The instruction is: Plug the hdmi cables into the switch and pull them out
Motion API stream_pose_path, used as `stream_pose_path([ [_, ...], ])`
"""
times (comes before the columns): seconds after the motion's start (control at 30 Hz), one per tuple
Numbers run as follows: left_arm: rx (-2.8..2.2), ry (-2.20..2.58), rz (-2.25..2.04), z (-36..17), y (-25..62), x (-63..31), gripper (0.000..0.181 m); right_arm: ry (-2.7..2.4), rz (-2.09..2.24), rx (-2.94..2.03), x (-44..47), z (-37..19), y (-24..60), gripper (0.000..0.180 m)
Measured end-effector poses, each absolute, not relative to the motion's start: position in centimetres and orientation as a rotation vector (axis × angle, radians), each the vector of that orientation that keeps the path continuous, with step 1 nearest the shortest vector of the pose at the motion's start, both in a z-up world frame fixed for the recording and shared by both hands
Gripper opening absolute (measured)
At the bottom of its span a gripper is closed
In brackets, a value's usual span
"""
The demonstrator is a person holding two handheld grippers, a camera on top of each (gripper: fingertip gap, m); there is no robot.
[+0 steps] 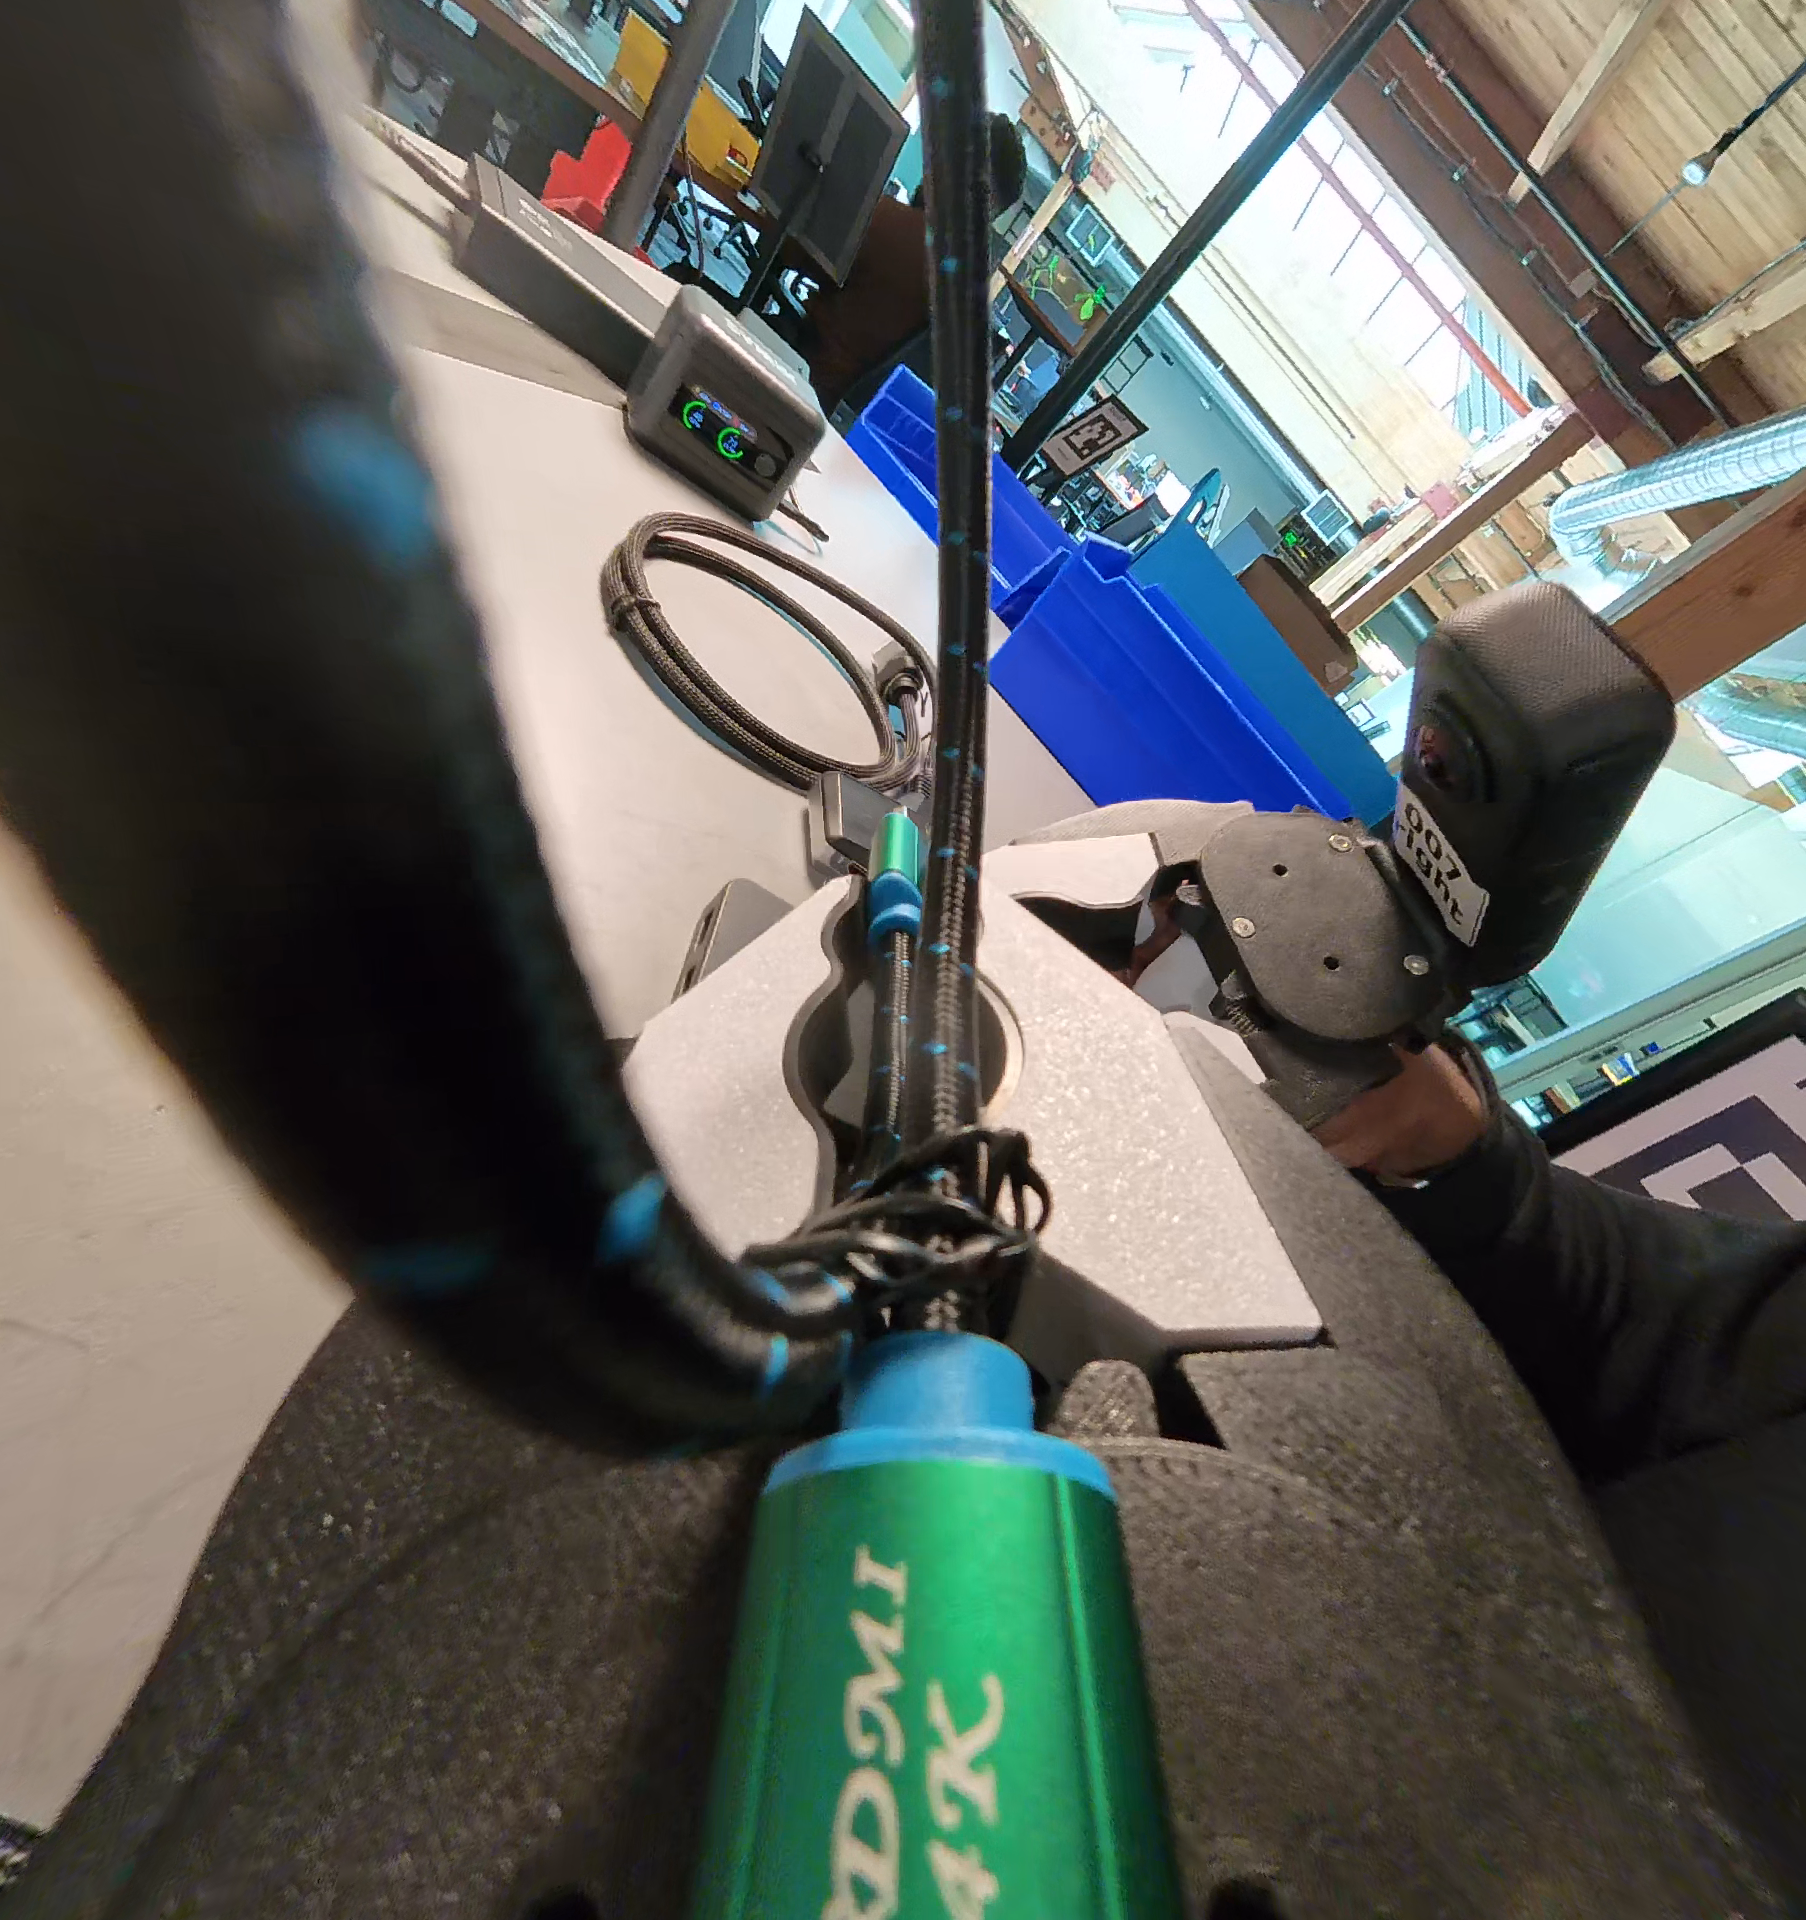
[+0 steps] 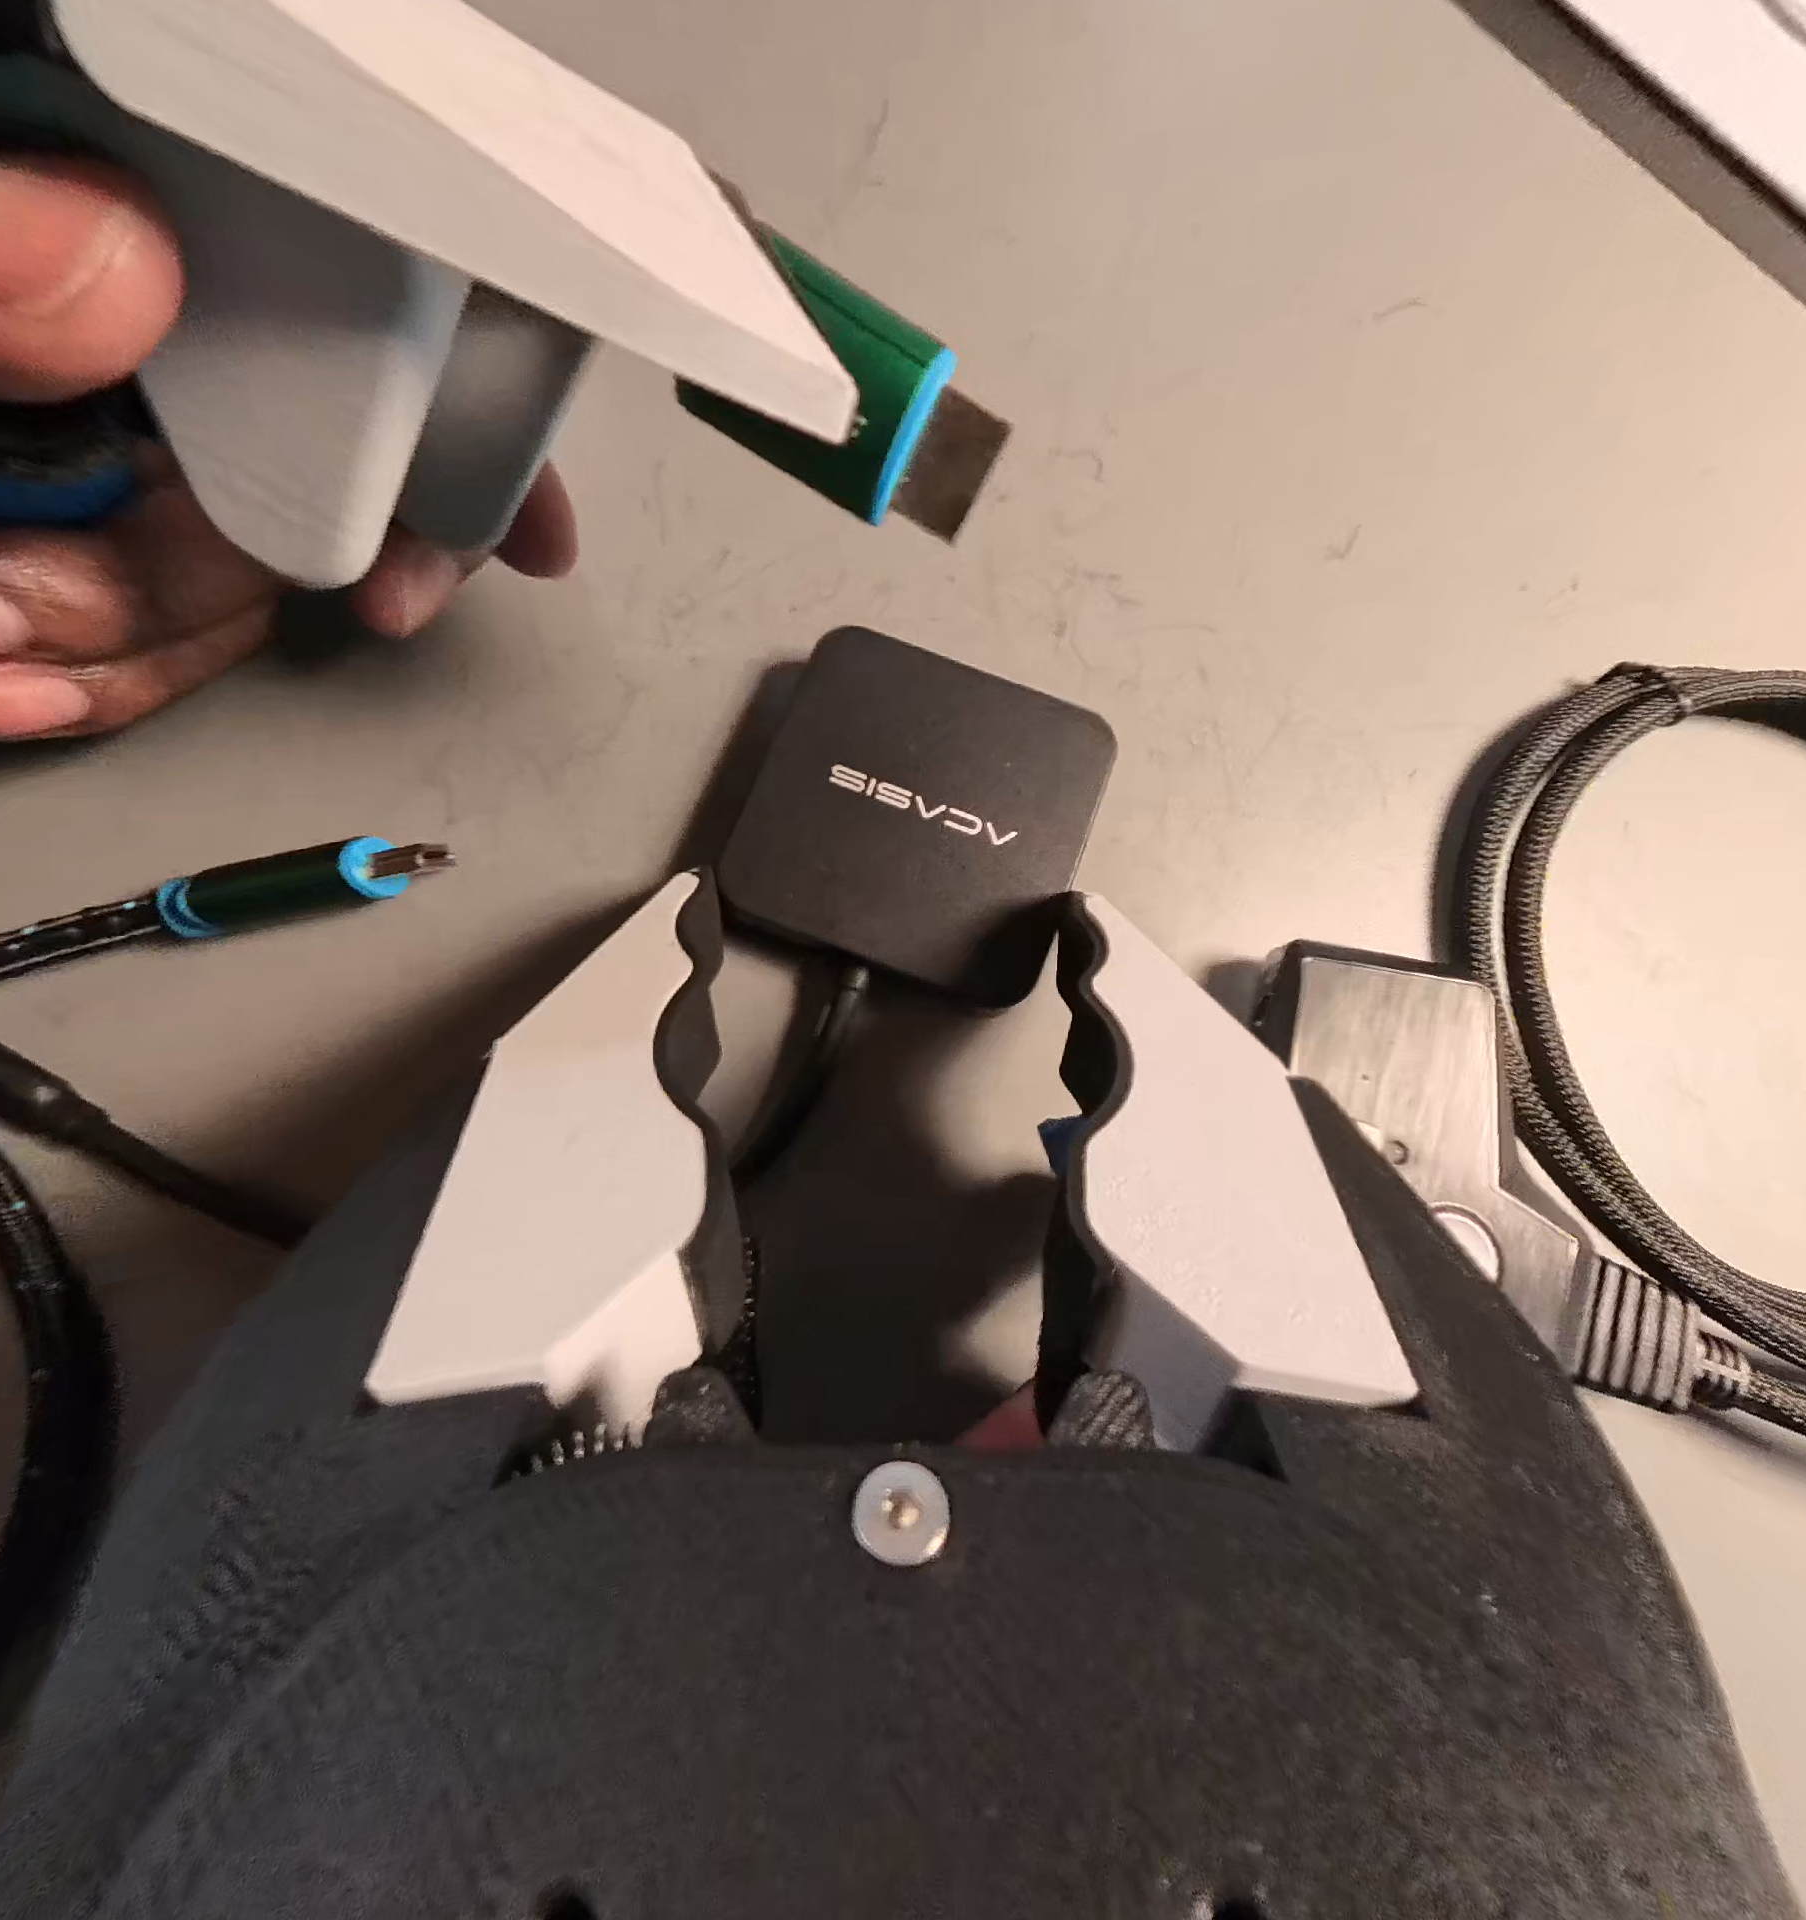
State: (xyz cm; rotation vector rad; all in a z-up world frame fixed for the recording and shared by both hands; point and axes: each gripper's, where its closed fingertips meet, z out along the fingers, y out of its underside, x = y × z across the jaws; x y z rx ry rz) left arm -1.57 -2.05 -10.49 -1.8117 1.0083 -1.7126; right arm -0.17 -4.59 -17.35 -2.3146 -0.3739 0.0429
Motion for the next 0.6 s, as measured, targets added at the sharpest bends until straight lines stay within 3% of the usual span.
stream_pose_path([
  [0.03, -1.813, 0.996, -1.718, -10.4, -1.9, -1.6, 0.010, -0.363, 0.034, -2.297, 0.1, -17.1, -4.5, 0.067],
  [0.6, -1.858, 0.692, -1.994, -9.2, 0.2, -2.3, 0.011, -0.258, -0.052, -1.916, 2.0, -11.0, -2.7, 0.067],
])
